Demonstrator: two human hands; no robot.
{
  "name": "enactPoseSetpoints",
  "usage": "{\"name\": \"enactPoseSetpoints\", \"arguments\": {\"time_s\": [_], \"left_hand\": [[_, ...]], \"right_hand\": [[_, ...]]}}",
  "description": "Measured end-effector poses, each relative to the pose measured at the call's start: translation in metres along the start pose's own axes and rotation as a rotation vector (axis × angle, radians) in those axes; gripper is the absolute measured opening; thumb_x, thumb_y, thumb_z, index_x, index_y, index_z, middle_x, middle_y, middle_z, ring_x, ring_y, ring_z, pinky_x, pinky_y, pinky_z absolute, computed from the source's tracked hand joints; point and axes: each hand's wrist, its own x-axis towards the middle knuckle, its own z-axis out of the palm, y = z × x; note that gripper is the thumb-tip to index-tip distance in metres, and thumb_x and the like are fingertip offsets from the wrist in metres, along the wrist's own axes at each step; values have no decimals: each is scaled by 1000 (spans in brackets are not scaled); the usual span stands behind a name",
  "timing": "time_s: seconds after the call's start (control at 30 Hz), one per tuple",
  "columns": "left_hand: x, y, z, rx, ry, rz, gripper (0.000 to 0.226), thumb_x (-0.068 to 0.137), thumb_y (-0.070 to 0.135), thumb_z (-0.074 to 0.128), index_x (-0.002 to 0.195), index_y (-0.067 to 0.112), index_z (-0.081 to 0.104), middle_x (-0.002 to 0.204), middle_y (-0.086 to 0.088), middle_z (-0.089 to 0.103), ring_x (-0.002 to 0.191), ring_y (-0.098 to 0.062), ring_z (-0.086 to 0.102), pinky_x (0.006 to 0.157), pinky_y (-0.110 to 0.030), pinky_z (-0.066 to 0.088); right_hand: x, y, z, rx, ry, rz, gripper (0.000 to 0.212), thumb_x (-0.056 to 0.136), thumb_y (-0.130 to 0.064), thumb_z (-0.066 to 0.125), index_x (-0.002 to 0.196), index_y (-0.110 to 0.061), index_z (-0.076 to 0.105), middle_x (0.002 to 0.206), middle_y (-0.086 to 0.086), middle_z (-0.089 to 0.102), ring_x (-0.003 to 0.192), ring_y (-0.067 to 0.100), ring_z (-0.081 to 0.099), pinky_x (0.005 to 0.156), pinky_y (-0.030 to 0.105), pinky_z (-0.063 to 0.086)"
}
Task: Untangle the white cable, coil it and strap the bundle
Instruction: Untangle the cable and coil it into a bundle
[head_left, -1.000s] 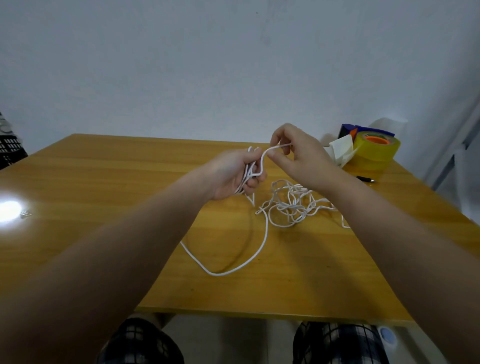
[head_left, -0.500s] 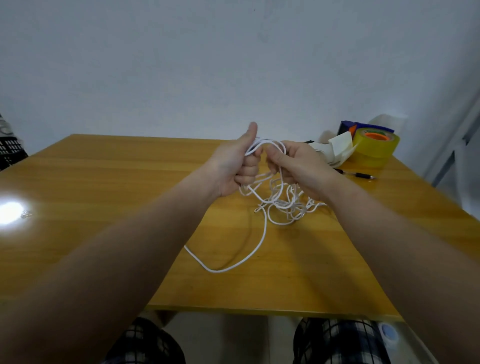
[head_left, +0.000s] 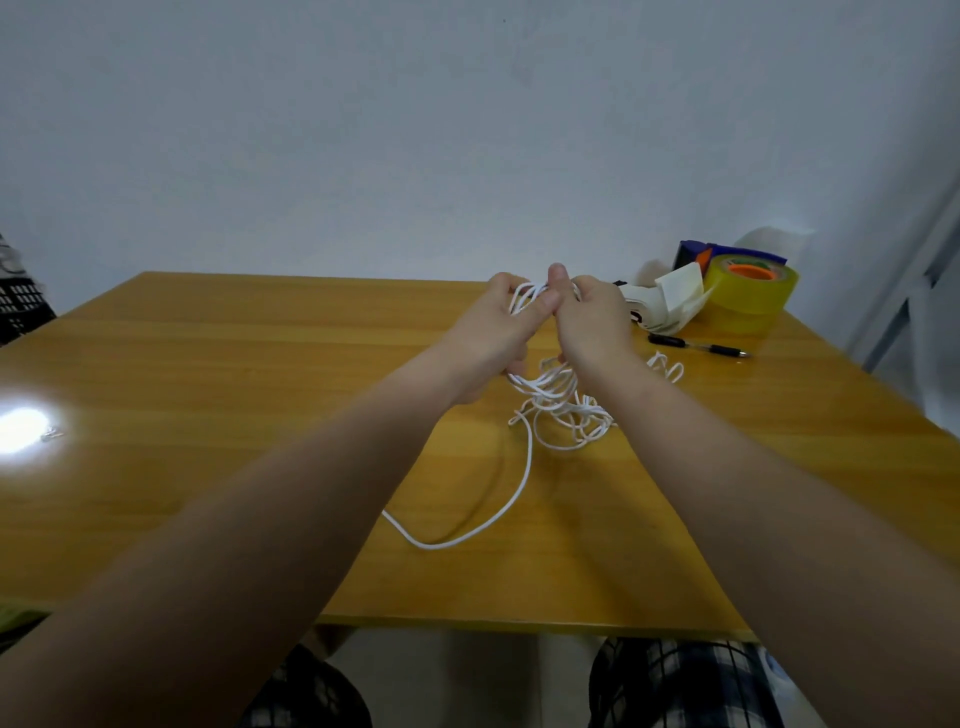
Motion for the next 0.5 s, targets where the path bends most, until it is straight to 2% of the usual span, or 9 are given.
{"name": "enactPoseSetpoints", "arguments": {"time_s": [0.07, 0.13, 0.23, 0.33, 0.4, 0.47, 0.5], "left_hand": [[1, 1, 0, 58, 66, 3, 26, 100, 31, 43, 113, 9, 49, 67, -2, 40, 37, -4, 37, 41, -20, 39], [2, 1, -5, 95, 121, 25, 25, 102, 28, 38, 102, 9, 55, 64, -3, 44, 37, -5, 41, 43, -20, 44], [0, -2, -16, 86, 77, 37, 31, 103, 27, 37, 82, 13, 56, 53, 2, 55, 45, -8, 50, 44, -18, 37], [-1, -4, -25, -53, -85, -89, 35, 102, 27, 37, 73, 15, 54, 55, 3, 61, 67, -22, 51, 50, -26, 29], [-3, -2, -30, -124, -163, -166, 32, 101, 21, 38, 75, 13, 55, 61, -1, 66, 72, -23, 58, 55, -26, 38], [-3, 0, -34, -116, -159, -174, 26, 99, 15, 41, 84, 4, 60, 69, -8, 70, 71, -19, 67, 70, -24, 52], [-4, 1, -34, -107, -141, -169, 25, 98, 14, 42, 88, 0, 61, 72, -10, 70, 72, -19, 68, 76, -26, 53]], "right_hand": [[1, -1, -5, -46, -73, -25, 45, 99, -40, 38, 75, -7, 56, 64, 0, 47, 58, 17, 49, 43, 25, 46], [2, 0, -10, -55, -163, -39, 43, 99, -40, 38, 64, -17, 47, 59, 0, 43, 48, 13, 44, 37, 21, 38], [2, 1, -17, -2, -263, -71, 48, 98, -41, 40, 58, -15, 38, 52, 1, 32, 37, 11, 34, 43, 26, 35], [-4, -3, -19, -129, -223, -215, 48, 99, -36, 40, 58, -12, 35, 52, 2, 31, 44, 12, 30, 47, 27, 29], [-10, -4, -16, -242, -172, -325, 50, 100, -30, 41, 53, -16, 31, 48, -2, 30, 46, 11, 28, 49, 29, 24], [-14, -3, -12, -352, -142, -390, 50, 99, -28, 41, 51, -19, 30, 47, -3, 32, 48, 14, 32, 53, 34, 23], [-15, -2, -10, -389, -125, -401, 50, 99, -29, 40, 51, -20, 30, 47, -3, 33, 50, 16, 33, 54, 34, 22]]}}
